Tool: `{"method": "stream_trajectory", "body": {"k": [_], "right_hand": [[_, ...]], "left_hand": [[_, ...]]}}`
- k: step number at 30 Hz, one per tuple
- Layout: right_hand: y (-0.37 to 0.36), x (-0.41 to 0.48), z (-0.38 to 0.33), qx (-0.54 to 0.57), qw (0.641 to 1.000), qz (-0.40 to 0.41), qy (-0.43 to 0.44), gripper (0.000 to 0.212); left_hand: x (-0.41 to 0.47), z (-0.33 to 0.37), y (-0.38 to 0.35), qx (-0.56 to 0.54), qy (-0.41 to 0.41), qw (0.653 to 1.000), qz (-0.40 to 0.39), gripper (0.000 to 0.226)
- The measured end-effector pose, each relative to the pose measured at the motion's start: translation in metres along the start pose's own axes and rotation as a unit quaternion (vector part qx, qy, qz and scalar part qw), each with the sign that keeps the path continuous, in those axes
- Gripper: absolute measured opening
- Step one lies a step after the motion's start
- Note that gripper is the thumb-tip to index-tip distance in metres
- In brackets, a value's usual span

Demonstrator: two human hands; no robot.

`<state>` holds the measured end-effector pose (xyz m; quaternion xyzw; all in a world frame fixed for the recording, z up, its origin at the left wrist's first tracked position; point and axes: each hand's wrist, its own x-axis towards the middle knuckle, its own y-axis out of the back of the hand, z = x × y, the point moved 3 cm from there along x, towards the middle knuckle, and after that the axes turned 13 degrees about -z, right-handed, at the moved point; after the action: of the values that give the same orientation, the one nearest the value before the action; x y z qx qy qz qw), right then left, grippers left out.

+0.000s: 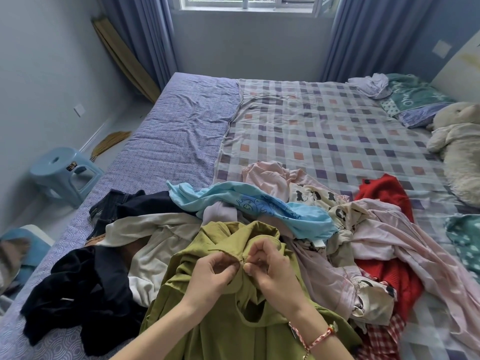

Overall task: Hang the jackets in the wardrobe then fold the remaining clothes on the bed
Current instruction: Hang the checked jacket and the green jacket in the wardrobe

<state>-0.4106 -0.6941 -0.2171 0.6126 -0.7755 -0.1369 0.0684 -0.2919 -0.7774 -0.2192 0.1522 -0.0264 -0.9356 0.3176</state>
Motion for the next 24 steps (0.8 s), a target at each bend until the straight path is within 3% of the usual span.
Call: {"method": "stream_trajectory", "body": {"k": [7, 11, 15, 19, 24], "right_hand": [[-0.004, 0.0, 0.004, -0.001, 1.0, 0.001, 0.014, 0.021], [-0.007, -0.004, 0.009, 0.022, 0.999, -0.025, 0.004, 0.021], [-0.006, -0.008, 0.013, 0.033, 0.999, -0.041, -0.005, 0.018], [-0.007, -0.011, 0.015, 0.078, 0.997, 0.005, -0.025, 0.014], [-0.016, -0.015, 0.021, 0.157, 0.973, 0.113, -0.129, 0.008]], "left_hand": [[-0.001, 0.001, 0.001, 0.009, -0.031, 0.999, 0.013, 0.025], [-0.004, -0.001, 0.003, 0.067, -0.054, 0.996, 0.014, 0.034], [-0.004, -0.001, 0.002, 0.113, -0.051, 0.991, -0.047, 0.03], [-0.001, -0.001, 0.003, 0.116, -0.029, 0.99, -0.069, 0.024], [-0.002, -0.007, -0.004, 0.061, 0.005, 0.997, -0.036, 0.016]]}}
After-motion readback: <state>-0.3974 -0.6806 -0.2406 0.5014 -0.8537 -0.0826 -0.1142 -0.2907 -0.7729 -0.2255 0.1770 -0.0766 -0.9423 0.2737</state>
